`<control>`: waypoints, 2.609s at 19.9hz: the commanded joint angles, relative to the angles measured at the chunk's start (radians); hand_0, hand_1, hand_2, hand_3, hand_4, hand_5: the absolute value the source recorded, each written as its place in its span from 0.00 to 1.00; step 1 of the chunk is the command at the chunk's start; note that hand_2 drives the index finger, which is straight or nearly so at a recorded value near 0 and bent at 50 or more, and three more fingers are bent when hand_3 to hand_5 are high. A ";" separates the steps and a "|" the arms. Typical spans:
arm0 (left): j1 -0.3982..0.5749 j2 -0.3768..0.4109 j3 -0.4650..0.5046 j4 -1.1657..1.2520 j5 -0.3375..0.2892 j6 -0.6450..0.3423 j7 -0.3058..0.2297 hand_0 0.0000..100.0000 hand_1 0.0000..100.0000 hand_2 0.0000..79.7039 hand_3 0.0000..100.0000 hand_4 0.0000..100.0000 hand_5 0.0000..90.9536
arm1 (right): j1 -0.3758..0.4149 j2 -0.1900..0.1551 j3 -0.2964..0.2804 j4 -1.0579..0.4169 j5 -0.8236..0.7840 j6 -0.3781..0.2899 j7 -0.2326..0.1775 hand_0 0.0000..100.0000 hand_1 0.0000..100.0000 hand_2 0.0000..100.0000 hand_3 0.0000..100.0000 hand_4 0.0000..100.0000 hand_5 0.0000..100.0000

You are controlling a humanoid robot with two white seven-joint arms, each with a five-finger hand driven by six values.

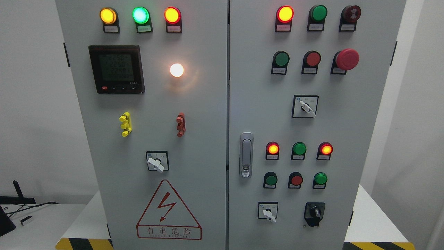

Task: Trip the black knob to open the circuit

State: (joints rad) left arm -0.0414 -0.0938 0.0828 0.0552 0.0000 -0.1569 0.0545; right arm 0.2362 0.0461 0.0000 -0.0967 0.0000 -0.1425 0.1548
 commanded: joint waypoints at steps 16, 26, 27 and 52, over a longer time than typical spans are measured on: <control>0.000 0.000 0.000 0.000 -0.031 0.000 0.001 0.12 0.39 0.00 0.00 0.00 0.00 | 0.002 0.015 -0.014 -0.021 -0.002 0.000 0.000 0.00 0.05 0.01 0.07 0.00 0.00; 0.000 -0.001 0.000 0.000 -0.031 0.000 0.001 0.12 0.39 0.00 0.00 0.00 0.00 | 0.002 0.015 -0.014 -0.023 -0.002 0.000 -0.001 0.00 0.05 0.01 0.07 0.00 0.00; 0.000 0.000 0.000 0.000 -0.031 0.000 0.001 0.12 0.39 0.00 0.00 0.00 0.00 | 0.002 0.015 -0.014 -0.024 -0.002 0.000 -0.001 0.00 0.05 0.01 0.07 0.00 0.00; 0.000 0.000 0.000 0.000 -0.031 0.000 0.001 0.12 0.39 0.00 0.00 0.00 0.00 | 0.700 -0.054 -0.313 -1.678 -0.212 -0.319 0.048 0.12 0.53 0.32 0.76 0.67 0.58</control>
State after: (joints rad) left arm -0.0414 -0.0939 0.0828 0.0552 0.0000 -0.1569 0.0545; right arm 0.8928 0.0124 -0.1259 -1.2503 -0.1176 -0.4922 0.2016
